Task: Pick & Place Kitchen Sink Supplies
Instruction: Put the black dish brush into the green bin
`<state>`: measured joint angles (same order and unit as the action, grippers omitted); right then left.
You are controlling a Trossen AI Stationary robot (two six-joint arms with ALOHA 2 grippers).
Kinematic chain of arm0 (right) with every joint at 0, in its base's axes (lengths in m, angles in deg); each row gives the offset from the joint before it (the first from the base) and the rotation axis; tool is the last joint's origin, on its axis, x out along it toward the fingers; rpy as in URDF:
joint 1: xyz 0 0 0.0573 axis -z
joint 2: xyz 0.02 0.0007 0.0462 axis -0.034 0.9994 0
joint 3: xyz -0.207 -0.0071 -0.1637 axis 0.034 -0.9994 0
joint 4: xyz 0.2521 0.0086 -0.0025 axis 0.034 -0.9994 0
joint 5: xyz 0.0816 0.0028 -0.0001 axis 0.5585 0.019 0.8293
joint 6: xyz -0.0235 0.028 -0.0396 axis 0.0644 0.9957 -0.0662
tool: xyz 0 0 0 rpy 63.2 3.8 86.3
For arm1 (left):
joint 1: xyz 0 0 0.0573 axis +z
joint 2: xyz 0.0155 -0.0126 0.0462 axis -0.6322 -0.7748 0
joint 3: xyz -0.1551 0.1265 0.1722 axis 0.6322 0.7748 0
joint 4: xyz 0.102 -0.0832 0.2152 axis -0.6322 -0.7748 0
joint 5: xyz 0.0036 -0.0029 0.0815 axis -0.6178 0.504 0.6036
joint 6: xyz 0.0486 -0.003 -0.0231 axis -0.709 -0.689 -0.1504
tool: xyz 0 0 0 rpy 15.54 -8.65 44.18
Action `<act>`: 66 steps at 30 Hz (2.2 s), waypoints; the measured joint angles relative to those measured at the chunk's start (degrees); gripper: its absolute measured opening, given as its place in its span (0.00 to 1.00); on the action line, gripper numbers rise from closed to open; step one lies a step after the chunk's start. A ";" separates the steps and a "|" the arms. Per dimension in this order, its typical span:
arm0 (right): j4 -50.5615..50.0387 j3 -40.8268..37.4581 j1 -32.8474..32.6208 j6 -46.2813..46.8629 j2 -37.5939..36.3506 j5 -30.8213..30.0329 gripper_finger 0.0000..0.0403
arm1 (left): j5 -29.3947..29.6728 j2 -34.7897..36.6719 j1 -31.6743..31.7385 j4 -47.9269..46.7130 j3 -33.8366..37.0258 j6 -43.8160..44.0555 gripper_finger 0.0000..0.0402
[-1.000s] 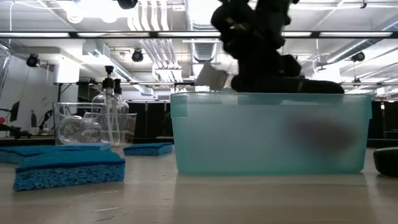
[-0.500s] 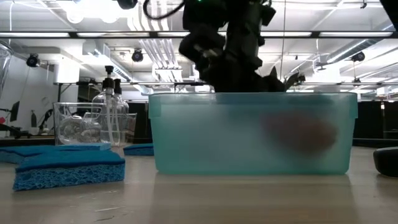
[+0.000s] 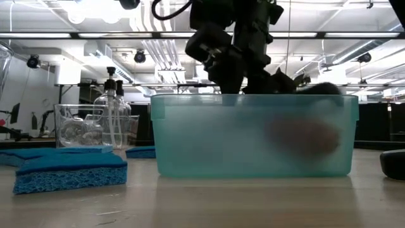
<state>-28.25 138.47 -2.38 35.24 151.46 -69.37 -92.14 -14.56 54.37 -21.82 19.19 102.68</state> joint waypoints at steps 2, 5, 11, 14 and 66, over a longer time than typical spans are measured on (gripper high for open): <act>0.07 0.23 0.02 -0.28 -0.51 0.13 0.45 | -0.01 0.00 0.00 0.01 0.00 -0.04 0.65; 0.16 0.93 0.05 -1.68 -1.64 0.06 0.54 | 0.00 -0.07 0.00 0.01 0.00 -0.09 0.65; -1.28 0.92 -0.69 -5.79 -6.49 1.94 0.66 | 0.01 -0.13 0.00 -0.15 0.00 -0.09 0.65; -3.38 0.92 -2.98 -8.65 -10.32 1.04 0.68 | -0.01 -0.13 0.00 -0.10 0.00 -0.12 0.65; 15.65 -32.81 -38.15 24.23 -14.85 -4.20 0.53 | 0.04 -0.13 0.00 -0.03 0.00 0.89 0.65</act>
<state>-12.60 105.67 -40.53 59.47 136.61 -73.56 -92.09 -14.69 54.37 -21.85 19.19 103.57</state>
